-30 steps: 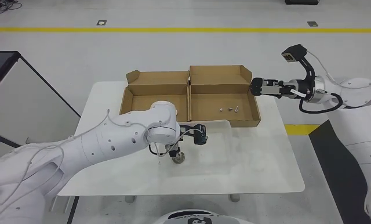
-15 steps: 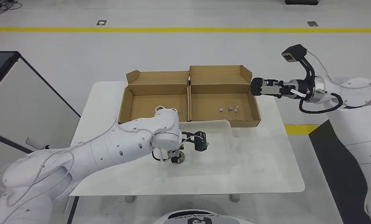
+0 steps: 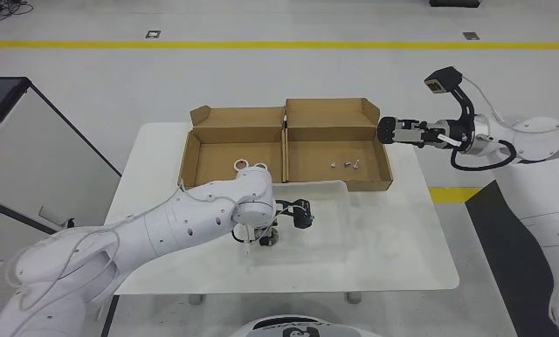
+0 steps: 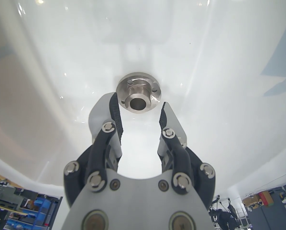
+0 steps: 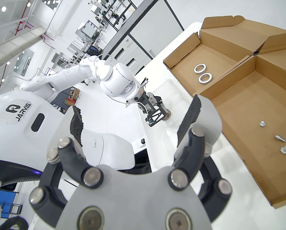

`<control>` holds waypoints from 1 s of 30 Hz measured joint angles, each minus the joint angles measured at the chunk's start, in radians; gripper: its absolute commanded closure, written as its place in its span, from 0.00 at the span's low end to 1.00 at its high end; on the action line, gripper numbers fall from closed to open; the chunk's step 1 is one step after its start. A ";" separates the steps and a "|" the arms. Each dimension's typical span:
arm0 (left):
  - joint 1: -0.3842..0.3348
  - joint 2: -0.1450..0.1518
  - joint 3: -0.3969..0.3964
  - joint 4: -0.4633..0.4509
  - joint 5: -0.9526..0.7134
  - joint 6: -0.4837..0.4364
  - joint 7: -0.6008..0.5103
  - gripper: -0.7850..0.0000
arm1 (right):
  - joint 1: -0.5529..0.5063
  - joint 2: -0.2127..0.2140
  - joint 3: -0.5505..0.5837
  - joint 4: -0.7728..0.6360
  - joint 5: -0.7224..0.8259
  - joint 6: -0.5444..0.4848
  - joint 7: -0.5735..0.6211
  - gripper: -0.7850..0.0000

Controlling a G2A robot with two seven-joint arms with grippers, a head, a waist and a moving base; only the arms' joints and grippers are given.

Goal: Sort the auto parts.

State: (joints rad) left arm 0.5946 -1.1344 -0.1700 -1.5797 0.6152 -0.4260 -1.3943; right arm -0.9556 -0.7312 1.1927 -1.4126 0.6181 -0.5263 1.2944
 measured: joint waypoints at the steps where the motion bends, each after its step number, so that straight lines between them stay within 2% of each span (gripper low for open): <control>1: 0.002 -0.002 0.000 0.002 0.003 0.000 0.000 0.51 | 0.000 0.000 0.000 0.000 0.000 0.000 0.000 0.00; 4: 0.007 -0.007 0.000 0.012 0.011 -0.002 0.002 0.54 | 0.000 0.000 0.000 0.000 0.000 0.000 0.000 0.00; 6: 0.010 -0.010 0.000 0.018 0.014 -0.004 0.004 0.65 | 0.000 0.000 0.000 0.000 0.000 0.000 0.000 0.00; 7: 0.010 -0.011 0.000 0.020 0.015 -0.006 0.005 0.67 | 0.000 0.000 0.000 0.000 0.000 0.000 0.000 0.00; 8: 0.012 -0.013 0.000 0.023 0.016 -0.007 0.007 0.80 | 0.000 0.000 0.000 0.000 0.000 0.000 0.000 0.00; 10: 0.014 -0.016 0.000 0.026 0.019 -0.009 0.009 0.91 | 0.000 0.000 0.000 0.000 0.000 0.000 0.000 0.00; 11: 0.014 -0.018 0.000 0.029 0.021 -0.011 0.011 1.00 | 0.000 0.000 0.000 0.000 0.000 0.000 0.000 0.00; 23: 0.000 -0.049 0.000 0.068 0.020 -0.031 0.031 1.00 | 0.000 0.000 0.000 0.000 0.000 0.000 0.000 0.00; 26: 0.003 -0.056 0.000 0.079 0.018 -0.035 0.035 0.82 | 0.000 0.000 0.000 0.000 0.000 0.000 0.000 0.00; 30: 0.004 -0.062 0.000 0.089 0.017 -0.037 0.037 0.73 | 0.000 0.000 0.000 0.000 0.000 0.000 0.000 0.00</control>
State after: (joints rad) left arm 0.5981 -1.1964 -0.1700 -1.4908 0.6321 -0.4629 -1.3572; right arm -0.9556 -0.7312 1.1927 -1.4126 0.6181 -0.5263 1.2944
